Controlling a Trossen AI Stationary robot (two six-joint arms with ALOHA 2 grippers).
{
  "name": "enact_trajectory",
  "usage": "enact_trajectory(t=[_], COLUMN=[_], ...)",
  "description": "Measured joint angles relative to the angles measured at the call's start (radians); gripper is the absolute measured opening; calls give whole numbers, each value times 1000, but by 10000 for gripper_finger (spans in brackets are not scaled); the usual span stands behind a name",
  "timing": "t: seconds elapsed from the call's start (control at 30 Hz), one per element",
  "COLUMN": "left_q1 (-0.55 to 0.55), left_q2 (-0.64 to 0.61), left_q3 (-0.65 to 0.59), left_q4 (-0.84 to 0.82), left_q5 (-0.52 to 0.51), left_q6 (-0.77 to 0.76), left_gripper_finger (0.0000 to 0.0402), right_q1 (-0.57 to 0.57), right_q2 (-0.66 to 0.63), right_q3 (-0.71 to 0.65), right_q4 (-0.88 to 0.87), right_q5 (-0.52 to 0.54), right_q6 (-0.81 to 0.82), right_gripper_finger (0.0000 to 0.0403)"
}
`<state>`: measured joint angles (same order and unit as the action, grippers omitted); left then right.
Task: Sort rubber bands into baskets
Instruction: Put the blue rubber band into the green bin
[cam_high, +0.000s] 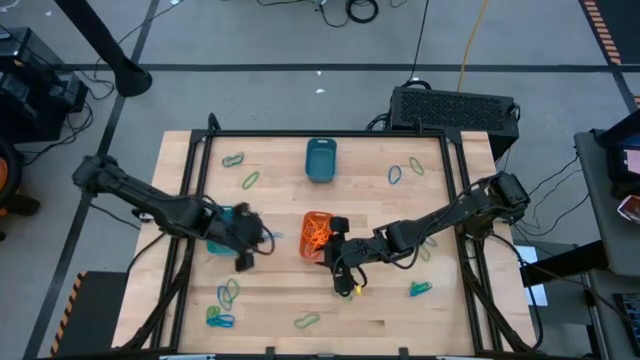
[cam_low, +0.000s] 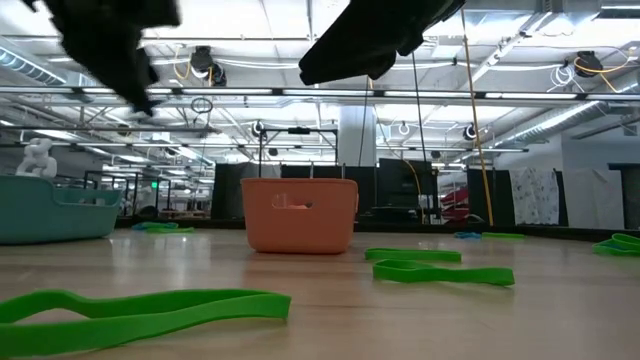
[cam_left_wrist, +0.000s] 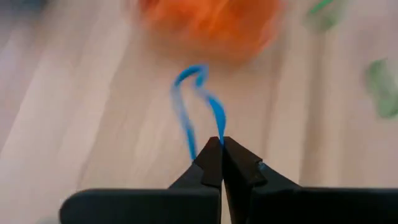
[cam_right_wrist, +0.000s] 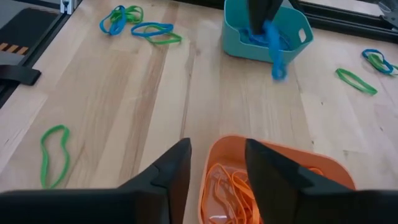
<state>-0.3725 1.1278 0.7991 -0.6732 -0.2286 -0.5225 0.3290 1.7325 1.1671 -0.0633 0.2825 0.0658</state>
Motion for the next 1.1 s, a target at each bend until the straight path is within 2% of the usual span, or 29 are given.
enact_trajectory(t=[0.17, 0.3, 0.57, 0.73, 0.9, 1.1], left_q1=[0, 0, 0, -7, -10, -10], left_q2=[-41, -39, -34, -34, -34, -34], left_q3=[7, -41, -97, -97, -97, -97], left_q4=[-392, -527, -452, -453, -451, -450], left_q5=[-9, -11, 83, 116, 196, 212], left_q6=[-327, -456, -466, -465, -460, -457], left_gripper_finger=[3, 2, 7, 31, 59, 91], right_q1=[0, 0, 0, 0, 0, 0], right_q2=[0, 0, 0, 0, 0, 0], right_q3=[0, 0, 0, 0, 0, 0], right_q4=[-1, -1, -3, -14, -23, -23], right_q5=[0, 0, 0, 0, 0, 0], right_q6=[0, 12, 26, 27, 27, 27], right_gripper_finger=[153, 153, 153, 153, 153, 153])
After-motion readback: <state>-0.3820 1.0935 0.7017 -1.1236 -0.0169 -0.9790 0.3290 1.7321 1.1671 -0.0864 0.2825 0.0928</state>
